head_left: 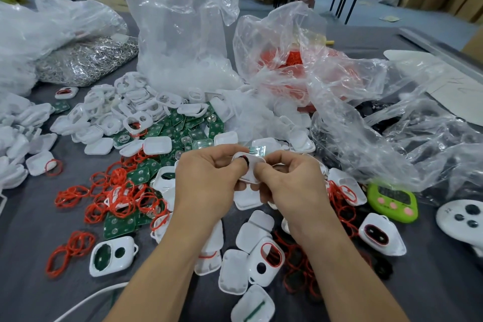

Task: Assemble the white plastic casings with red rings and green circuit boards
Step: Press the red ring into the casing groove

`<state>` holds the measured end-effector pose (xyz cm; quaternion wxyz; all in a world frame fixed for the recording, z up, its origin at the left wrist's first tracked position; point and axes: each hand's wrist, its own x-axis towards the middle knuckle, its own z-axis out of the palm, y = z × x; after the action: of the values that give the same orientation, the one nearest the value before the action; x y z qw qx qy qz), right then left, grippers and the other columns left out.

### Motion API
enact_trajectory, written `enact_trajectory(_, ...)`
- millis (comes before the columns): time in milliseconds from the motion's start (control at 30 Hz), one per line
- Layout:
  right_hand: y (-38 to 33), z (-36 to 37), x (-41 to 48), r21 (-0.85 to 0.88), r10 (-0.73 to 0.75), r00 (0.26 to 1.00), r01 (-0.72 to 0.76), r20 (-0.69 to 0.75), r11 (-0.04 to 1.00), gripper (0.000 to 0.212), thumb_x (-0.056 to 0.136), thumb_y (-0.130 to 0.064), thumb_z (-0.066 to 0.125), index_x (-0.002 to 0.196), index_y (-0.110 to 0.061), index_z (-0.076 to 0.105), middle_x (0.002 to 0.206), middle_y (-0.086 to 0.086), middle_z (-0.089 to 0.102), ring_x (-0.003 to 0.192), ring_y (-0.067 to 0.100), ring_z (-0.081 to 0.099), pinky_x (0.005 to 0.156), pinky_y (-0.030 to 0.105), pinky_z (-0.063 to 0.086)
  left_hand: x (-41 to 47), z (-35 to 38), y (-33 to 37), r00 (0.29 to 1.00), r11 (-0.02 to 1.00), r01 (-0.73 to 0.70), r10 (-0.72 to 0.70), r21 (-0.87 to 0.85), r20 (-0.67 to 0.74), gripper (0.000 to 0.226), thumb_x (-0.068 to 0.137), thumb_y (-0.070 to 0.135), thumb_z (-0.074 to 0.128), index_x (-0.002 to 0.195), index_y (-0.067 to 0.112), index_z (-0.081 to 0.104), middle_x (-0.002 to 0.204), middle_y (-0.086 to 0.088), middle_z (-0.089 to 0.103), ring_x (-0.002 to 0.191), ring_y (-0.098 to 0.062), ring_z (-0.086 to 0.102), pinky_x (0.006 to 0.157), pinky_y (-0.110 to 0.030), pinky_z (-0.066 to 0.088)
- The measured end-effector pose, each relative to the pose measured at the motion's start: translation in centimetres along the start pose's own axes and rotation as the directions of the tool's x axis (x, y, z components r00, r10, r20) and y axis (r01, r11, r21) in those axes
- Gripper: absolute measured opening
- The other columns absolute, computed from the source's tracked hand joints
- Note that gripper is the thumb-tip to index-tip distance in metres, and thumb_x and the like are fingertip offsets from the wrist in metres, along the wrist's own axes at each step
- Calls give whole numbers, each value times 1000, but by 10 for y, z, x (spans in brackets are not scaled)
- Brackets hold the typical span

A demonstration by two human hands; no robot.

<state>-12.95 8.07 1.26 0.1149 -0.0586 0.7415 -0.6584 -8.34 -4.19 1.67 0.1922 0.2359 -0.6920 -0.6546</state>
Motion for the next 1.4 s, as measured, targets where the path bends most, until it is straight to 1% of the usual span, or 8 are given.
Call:
enact_trajectory(267, 0, 0, 0, -26, -14, 999, 13, -46, 1000, 25, 86, -7, 76, 63, -14, 70, 51, 5, 67, 49, 13, 69, 40, 18, 41, -1, 1, -3, 999, 998, -43, 43, 38, -15, 34, 87, 5, 75, 75, 36, 81, 68, 0, 77, 59, -19, 74, 70, -51, 64)
enact_trajectory(433, 1, 0, 0, 11, 17, 1000, -17, 18, 1000, 18, 84, -22, 80, 72, -12, 70, 56, 14, 66, 45, 13, 60, 41, 24, 40, 0, 0, -3, 998, 996, -57, 57, 63, -4, 34, 87, 8, 75, 81, 41, 80, 67, 0, 76, 58, -18, 74, 72, -48, 64)
enact_trajectory(633, -2, 0, 0, 51, 40, 999, -40, 10, 998, 27, 86, -11, 79, 63, -21, 71, 52, 9, 64, 38, 14, 51, 39, 20, 38, -2, 0, -4, 999, 999, -45, 45, 21, 15, 26, 90, 7, 73, 88, 31, 79, 74, 3, 78, 66, -20, 75, 67, -38, 65)
enact_trajectory(800, -10, -5, 2, 328, 177, 979, -200, 99, 923, 18, 90, -4, 72, 74, -6, 67, 59, 12, 64, 39, 10, 47, 40, 18, 38, 1, -4, -2, 952, 937, 158, -60, -312, 301, 39, 81, 11, 75, 119, 20, 73, 106, -3, 79, 99, -19, 75, 86, -29, 61)
enact_trajectory(933, -12, -8, 0, 496, 248, 948, -316, 200, 809, 28, 90, -2, 68, 64, -11, 67, 57, 5, 57, 40, 7, 45, 39, 16, 37, 1, -5, -3, 860, 917, 166, 45, -362, 508, 54, 83, 5, 68, 135, 19, 62, 120, -6, 75, 111, -20, 70, 104, -31, 53)
enact_trajectory(1067, -13, -1, -4, 471, 232, 958, -286, 171, 835, 19, 89, -7, 72, 71, -10, 68, 57, 3, 55, 41, 8, 45, 39, 17, 36, 0, -5, -1, 849, 867, 220, 55, -446, 526, 46, 86, 4, 68, 130, 13, 63, 130, -17, 69, 106, -21, 70, 95, -29, 57)
enact_trajectory(1233, -14, 3, -5, 334, 196, 980, -195, 30, 922, 30, 82, -19, 79, 55, -16, 67, 52, 5, 54, 37, 12, 43, 37, 19, 32, -3, -2, 1, 851, 809, 286, 31, -514, 524, 49, 83, 6, 63, 131, 9, 50, 119, -20, 72, 94, -24, 72, 78, -28, 58)
enact_trajectory(1400, -19, -2, -6, 301, 228, 972, -234, 55, 924, 19, 84, -22, 76, 75, -6, 71, 55, 6, 57, 37, 13, 45, 38, 21, 35, -2, -3, 2, 841, 785, 315, 30, -534, 541, 44, 86, 7, 64, 128, 8, 54, 115, -27, 56, 91, -25, 72, 82, -31, 59)
